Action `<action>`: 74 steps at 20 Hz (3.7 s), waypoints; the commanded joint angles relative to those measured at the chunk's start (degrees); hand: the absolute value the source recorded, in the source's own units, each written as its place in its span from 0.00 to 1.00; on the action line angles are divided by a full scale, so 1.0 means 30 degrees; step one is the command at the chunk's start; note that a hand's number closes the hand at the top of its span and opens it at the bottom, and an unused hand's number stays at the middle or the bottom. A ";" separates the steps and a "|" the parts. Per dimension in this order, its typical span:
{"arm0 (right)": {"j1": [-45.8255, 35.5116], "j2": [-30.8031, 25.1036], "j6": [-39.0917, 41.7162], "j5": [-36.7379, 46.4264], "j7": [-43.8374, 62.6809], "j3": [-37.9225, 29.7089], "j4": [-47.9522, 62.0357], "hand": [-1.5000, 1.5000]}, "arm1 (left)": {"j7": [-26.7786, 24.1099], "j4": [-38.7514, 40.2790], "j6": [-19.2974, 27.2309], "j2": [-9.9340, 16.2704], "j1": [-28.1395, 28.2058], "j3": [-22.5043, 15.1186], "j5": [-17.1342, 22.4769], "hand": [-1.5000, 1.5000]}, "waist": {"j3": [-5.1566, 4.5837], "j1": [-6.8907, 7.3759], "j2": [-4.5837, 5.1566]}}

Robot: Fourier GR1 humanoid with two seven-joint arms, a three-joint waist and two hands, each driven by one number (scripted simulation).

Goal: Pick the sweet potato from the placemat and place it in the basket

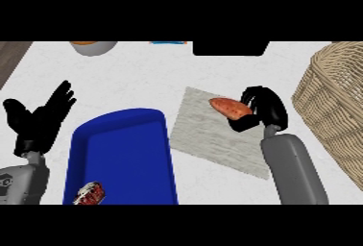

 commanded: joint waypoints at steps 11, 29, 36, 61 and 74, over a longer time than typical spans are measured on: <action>-0.8819 0.0406 -1.1125 0.6108 1.6217 0.4360 -0.0266 1.00 | 0.0484 0.0443 -0.0307 0.0176 -0.0944 -0.0360 -0.0216 0.50 | -0.0080 0.0757 -0.0066; -1.5608 -0.0996 -0.7499 1.2248 2.0056 -0.0087 0.4557 1.00 | -0.0506 0.0619 0.0609 -0.0739 -0.0223 -0.0441 -0.0751 0.50 | -0.0003 0.0018 0.0140; -1.4543 -0.2955 -0.6343 1.3938 1.9640 -0.1683 0.4941 1.00 | 0.0632 0.0289 -0.0253 0.0289 -0.0995 0.0389 0.0265 0.50 | 0.0010 -0.0206 0.0112; -0.4524 -0.4728 -0.8276 1.1859 1.5484 -0.7003 -0.3760 0.00 | -0.0241 0.0326 -0.0010 -0.0318 -0.0037 0.0283 -0.0355 0.50 | 0.0023 -0.0236 0.0149; -0.3918 -0.4377 -1.1211 1.0692 1.4424 -0.7624 -0.5970 0.00 | 0.0349 0.0352 -0.0463 0.0183 -0.0483 0.0517 -0.0294 0.50 | 0.0016 -0.0307 0.0113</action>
